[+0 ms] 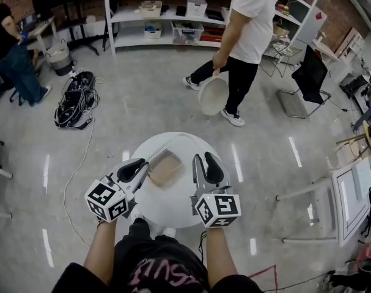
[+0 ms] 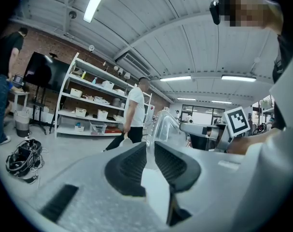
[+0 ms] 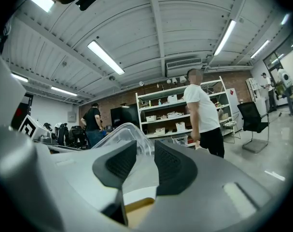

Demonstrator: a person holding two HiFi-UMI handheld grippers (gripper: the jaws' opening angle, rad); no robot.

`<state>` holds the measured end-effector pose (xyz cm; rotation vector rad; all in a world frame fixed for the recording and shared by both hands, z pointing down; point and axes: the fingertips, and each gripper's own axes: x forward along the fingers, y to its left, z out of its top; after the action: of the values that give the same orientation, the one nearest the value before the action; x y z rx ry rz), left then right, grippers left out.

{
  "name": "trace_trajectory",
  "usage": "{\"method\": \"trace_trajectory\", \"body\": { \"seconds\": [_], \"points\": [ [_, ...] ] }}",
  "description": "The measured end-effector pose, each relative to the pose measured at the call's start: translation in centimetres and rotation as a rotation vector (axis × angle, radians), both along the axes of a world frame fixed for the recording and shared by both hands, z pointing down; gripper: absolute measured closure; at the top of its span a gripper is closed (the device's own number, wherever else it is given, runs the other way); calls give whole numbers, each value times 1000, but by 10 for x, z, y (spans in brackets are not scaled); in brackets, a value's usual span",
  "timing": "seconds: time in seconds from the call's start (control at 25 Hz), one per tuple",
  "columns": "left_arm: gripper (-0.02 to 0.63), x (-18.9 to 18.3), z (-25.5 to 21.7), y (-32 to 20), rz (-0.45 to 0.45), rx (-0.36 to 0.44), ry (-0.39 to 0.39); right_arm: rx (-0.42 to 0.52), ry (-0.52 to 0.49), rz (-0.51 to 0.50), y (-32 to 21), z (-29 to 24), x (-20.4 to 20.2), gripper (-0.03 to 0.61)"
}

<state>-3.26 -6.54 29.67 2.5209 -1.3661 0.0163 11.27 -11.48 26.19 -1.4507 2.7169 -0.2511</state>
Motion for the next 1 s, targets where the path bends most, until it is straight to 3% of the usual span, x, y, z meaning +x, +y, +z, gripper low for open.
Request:
{"method": "trace_trajectory", "body": {
  "seconds": [1.0],
  "points": [
    [561, 1, 1, -1, -11, 3, -10, 2, -1, -9, -2, 1, 1, 454]
  ]
}}
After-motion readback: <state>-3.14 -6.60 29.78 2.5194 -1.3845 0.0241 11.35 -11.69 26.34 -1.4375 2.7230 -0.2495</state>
